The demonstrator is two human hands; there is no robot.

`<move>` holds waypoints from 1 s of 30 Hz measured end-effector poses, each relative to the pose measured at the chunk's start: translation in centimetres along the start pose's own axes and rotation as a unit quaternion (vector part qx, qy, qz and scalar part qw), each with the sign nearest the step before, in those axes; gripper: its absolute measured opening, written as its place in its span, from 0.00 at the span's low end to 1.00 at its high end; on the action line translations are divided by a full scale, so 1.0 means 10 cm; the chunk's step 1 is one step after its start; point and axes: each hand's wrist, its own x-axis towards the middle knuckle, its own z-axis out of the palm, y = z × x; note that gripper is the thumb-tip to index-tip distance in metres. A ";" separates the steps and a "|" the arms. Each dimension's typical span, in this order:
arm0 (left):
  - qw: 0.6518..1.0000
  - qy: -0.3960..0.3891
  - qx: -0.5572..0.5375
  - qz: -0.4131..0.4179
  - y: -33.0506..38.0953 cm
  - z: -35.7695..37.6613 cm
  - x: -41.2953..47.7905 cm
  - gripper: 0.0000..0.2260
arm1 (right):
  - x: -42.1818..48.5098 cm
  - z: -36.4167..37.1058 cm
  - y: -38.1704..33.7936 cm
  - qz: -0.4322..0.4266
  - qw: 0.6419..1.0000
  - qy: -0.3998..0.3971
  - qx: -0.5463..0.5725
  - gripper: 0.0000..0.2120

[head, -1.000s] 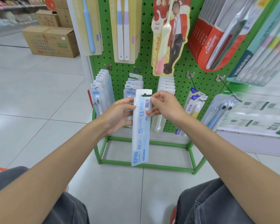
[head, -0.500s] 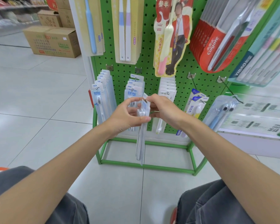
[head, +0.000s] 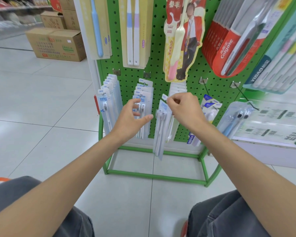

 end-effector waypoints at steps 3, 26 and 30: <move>0.999 0.031 0.008 -0.007 -0.02 -0.01 0.07 0.28 | 0.05 -0.01 0.04 -0.004 0.999 0.027 -0.022 0.19; 0.999 0.007 -0.037 0.026 -0.08 0.11 0.57 0.23 | 0.50 0.43 -0.13 0.033 0.991 -0.016 -0.128 0.19; 0.998 -0.007 0.032 0.053 -0.06 0.07 0.59 0.30 | 0.48 0.41 -0.14 0.039 0.986 -0.012 -0.161 0.19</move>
